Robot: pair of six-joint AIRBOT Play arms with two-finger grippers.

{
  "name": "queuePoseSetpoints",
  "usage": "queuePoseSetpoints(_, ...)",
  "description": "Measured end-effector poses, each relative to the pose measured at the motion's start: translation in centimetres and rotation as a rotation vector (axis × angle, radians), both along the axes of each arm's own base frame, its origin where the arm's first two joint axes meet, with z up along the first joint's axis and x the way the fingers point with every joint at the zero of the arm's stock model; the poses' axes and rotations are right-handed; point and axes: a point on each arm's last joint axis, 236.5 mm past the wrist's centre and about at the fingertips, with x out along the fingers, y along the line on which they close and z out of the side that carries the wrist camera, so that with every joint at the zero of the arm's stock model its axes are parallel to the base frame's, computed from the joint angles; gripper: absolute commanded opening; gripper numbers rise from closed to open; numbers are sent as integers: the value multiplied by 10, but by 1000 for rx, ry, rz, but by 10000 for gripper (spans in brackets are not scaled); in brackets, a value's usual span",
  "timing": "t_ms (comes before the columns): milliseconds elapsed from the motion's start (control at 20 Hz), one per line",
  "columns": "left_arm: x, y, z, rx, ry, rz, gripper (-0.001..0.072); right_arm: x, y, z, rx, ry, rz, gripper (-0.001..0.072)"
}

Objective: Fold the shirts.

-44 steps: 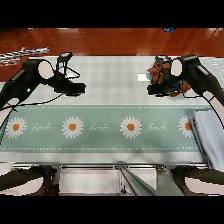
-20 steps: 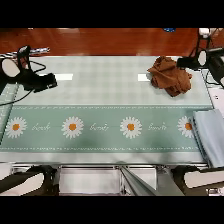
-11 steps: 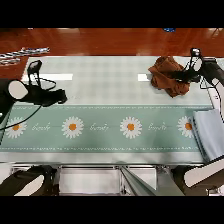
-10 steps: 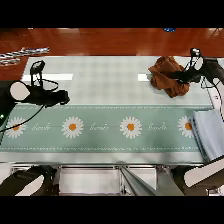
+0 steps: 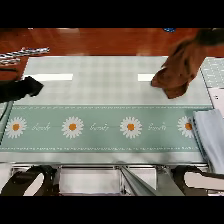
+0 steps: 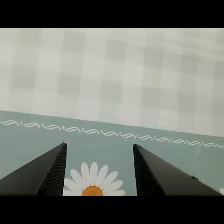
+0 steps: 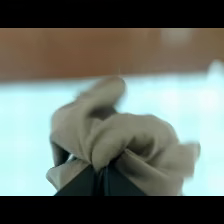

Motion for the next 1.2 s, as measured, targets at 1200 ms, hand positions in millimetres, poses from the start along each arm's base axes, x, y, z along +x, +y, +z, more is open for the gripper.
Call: queuePoseSetpoints(1200, -39, -15, -51, -55, 27, -47, 509, -199, 451, -122, 108, 355, 913, 45)
